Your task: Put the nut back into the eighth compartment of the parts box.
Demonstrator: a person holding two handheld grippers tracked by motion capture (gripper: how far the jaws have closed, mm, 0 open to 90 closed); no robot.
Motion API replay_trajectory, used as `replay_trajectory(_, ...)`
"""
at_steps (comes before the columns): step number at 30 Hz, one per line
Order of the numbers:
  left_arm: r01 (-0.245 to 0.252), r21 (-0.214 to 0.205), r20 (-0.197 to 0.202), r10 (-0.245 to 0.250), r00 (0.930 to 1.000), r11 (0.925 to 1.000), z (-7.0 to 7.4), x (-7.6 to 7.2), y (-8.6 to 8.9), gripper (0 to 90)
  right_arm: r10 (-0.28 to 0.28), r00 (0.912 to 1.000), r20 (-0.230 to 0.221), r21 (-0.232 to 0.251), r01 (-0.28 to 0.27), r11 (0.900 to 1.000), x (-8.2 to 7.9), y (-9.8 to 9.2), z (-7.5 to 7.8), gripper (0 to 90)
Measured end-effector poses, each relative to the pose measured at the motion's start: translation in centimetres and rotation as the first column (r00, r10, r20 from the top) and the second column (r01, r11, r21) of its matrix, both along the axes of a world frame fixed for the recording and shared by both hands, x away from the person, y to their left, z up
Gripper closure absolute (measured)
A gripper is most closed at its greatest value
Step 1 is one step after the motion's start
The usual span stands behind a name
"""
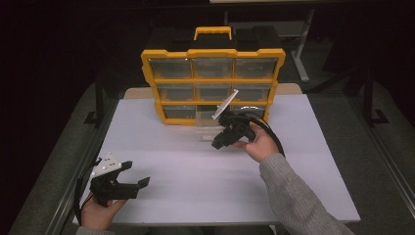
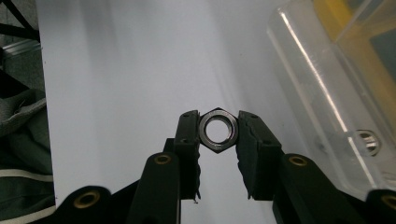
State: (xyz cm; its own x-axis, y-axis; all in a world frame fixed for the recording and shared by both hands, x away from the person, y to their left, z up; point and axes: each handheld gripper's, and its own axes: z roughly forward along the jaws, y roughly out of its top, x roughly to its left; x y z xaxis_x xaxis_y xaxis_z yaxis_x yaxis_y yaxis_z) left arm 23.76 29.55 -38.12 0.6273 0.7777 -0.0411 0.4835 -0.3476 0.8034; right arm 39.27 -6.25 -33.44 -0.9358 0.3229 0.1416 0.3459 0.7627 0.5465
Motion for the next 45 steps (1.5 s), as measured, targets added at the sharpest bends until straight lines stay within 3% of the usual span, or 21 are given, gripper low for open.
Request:
replay_trajectory(16,-0.006,-0.007,0.000,0.006,1.0000,1.0000,0.0,0.0,0.0,14.8,-0.039,0.9988,0.031,0.001,0.039,0.9992,2.3,-0.3,3.1,69.2)
replay_trajectory(36,-0.008,-0.013,0.001,0.008,1.0000,0.9999,0.0,-0.1,0.1,14.8,-0.092,0.9949,0.042,-0.002,0.092,0.9957,4.7,-0.3,5.2,69.2)
replay_trajectory(45,-0.007,-0.017,0.005,0.007,1.0000,0.9998,0.0,0.0,0.1,14.8,-0.121,0.9918,0.040,-0.022,0.122,0.9923,5.9,0.1,5.2,69.2)
